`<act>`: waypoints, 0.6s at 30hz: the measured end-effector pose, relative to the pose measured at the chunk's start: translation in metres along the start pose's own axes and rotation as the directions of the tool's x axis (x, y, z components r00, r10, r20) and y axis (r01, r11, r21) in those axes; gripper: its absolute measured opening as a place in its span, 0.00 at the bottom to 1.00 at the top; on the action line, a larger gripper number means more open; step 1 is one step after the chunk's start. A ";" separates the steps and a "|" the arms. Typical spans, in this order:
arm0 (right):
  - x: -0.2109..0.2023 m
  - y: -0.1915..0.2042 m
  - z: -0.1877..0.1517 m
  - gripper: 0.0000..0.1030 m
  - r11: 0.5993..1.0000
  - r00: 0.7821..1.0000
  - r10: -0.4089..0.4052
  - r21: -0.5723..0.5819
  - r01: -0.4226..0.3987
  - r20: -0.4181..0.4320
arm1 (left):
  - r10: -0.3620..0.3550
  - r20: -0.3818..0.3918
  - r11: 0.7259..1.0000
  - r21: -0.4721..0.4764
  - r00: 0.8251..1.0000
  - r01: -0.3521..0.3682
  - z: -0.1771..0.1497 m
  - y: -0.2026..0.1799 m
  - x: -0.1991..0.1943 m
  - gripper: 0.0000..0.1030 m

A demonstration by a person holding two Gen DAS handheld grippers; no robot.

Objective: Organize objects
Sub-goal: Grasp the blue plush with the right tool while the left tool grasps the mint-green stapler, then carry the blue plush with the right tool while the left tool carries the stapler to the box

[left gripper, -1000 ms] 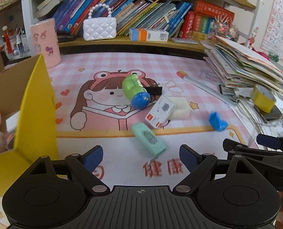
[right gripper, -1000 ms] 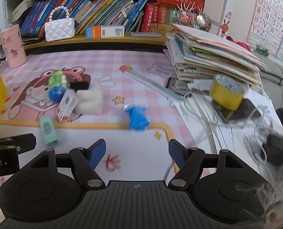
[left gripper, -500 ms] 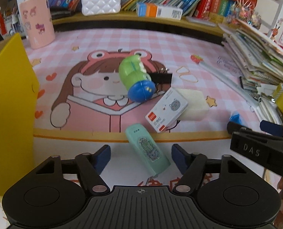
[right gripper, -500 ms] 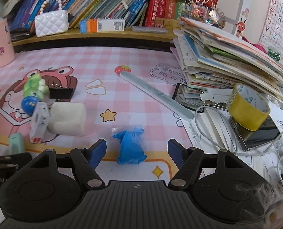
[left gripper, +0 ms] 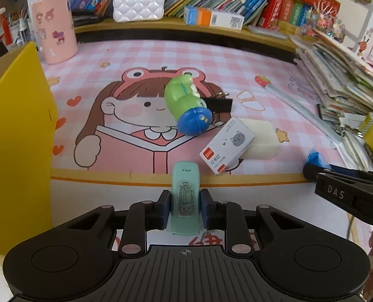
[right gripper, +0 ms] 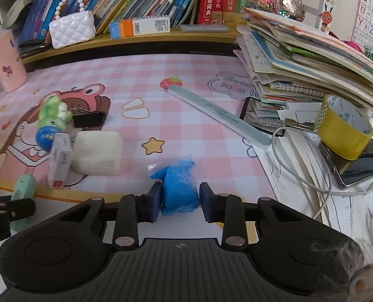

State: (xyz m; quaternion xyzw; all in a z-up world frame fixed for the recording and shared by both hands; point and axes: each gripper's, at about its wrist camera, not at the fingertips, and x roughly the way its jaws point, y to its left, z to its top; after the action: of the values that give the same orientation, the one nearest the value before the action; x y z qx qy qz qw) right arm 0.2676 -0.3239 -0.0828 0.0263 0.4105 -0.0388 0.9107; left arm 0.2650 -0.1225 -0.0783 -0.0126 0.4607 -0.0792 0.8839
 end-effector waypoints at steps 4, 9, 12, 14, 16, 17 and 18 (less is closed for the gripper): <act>-0.019 0.009 -0.005 0.29 1.000 1.000 0.029 0.011 -0.029 -0.001 | -0.025 0.039 1.000 0.003 0.999 0.025 -0.005 0.004 -0.020 0.22; -0.048 0.025 -0.019 0.29 0.998 0.998 0.056 0.007 -0.056 -0.004 | -0.057 0.071 0.998 -0.014 0.996 0.058 -0.016 0.017 -0.048 0.22; -0.065 0.036 -0.029 0.29 0.997 0.997 0.074 0.003 -0.074 -0.004 | -0.069 0.096 0.997 -0.015 0.993 0.070 -0.023 0.026 -0.066 0.22; -0.077 0.045 -0.036 0.29 0.997 0.997 0.083 -0.001 -0.083 -0.003 | -0.075 0.106 0.997 -0.019 0.991 0.078 -0.030 0.032 -0.077 0.22; -0.087 0.055 -0.043 0.29 0.996 0.996 0.090 -0.010 -0.090 0.000 | -0.081 0.114 0.996 -0.025 0.990 0.084 -0.037 0.040 -0.086 0.22; -0.092 0.059 -0.046 0.29 0.996 0.996 0.093 -0.017 -0.093 0.003 | -0.084 0.114 0.996 -0.028 0.990 0.088 -0.040 0.044 -0.090 0.22; -0.096 0.064 -0.049 0.29 0.995 0.996 0.094 -0.023 -0.094 0.006 | -0.087 0.115 0.995 -0.032 0.990 0.091 -0.044 0.048 -0.095 0.22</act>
State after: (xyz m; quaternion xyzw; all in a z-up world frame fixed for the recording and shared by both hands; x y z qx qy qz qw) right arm 0.1736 -0.2516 -0.0423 0.0353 0.4058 0.0087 0.9132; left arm 0.1815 -0.0586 -0.0315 -0.0542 0.4102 -0.1090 0.9038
